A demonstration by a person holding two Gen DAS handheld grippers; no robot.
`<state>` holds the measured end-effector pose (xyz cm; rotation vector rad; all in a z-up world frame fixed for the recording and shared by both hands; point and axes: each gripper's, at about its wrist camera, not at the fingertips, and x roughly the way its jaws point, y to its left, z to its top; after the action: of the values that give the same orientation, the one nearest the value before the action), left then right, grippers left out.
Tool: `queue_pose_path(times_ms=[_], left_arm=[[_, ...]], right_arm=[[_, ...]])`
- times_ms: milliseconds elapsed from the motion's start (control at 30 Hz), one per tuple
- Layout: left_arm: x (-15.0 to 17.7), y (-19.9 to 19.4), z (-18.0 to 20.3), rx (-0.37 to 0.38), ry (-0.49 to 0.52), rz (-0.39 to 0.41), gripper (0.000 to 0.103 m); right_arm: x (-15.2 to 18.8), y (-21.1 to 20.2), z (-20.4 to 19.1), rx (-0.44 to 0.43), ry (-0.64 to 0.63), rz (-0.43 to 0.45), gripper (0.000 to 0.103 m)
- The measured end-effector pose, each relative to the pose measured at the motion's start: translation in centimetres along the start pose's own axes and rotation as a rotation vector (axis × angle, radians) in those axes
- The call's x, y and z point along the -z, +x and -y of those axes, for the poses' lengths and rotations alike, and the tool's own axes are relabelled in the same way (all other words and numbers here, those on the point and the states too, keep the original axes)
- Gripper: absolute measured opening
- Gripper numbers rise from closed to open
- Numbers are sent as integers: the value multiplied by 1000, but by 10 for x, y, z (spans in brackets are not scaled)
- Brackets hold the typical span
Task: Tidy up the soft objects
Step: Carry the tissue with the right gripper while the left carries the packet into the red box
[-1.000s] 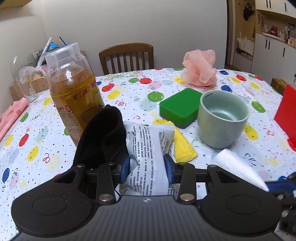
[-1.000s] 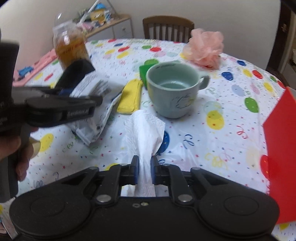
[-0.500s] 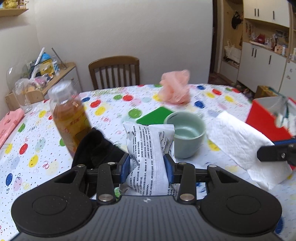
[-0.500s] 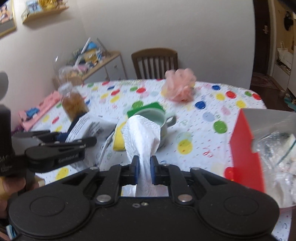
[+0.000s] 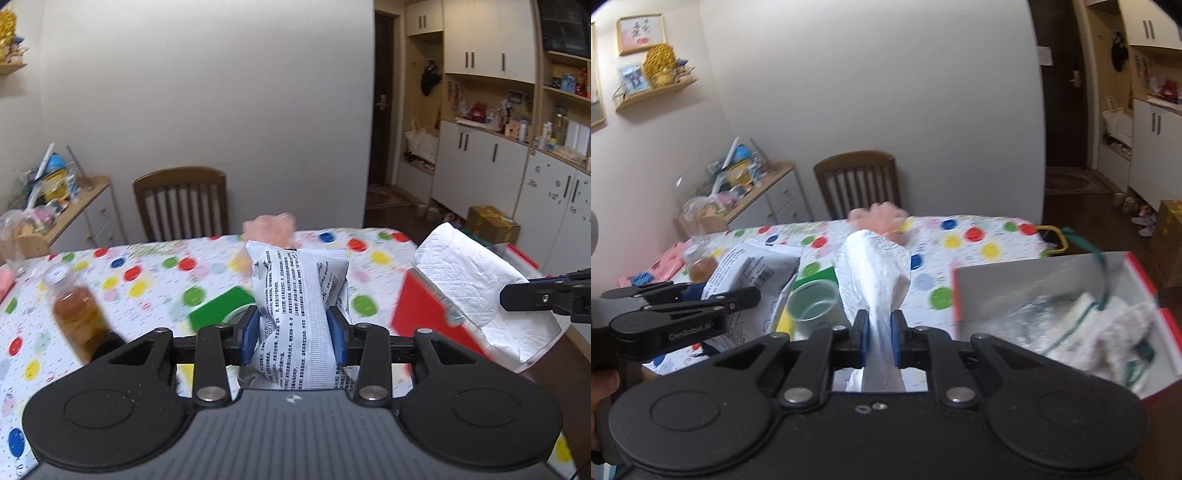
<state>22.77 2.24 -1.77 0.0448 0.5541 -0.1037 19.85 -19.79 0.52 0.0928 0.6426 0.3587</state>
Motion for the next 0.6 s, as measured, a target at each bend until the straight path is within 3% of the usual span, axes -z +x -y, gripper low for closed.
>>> queue_pose_path(times_ms=[600], left_arm=[[-24,36,156,165,120,-45,39]], right_arm=[[3,-41,115,139,79,-7,11]])
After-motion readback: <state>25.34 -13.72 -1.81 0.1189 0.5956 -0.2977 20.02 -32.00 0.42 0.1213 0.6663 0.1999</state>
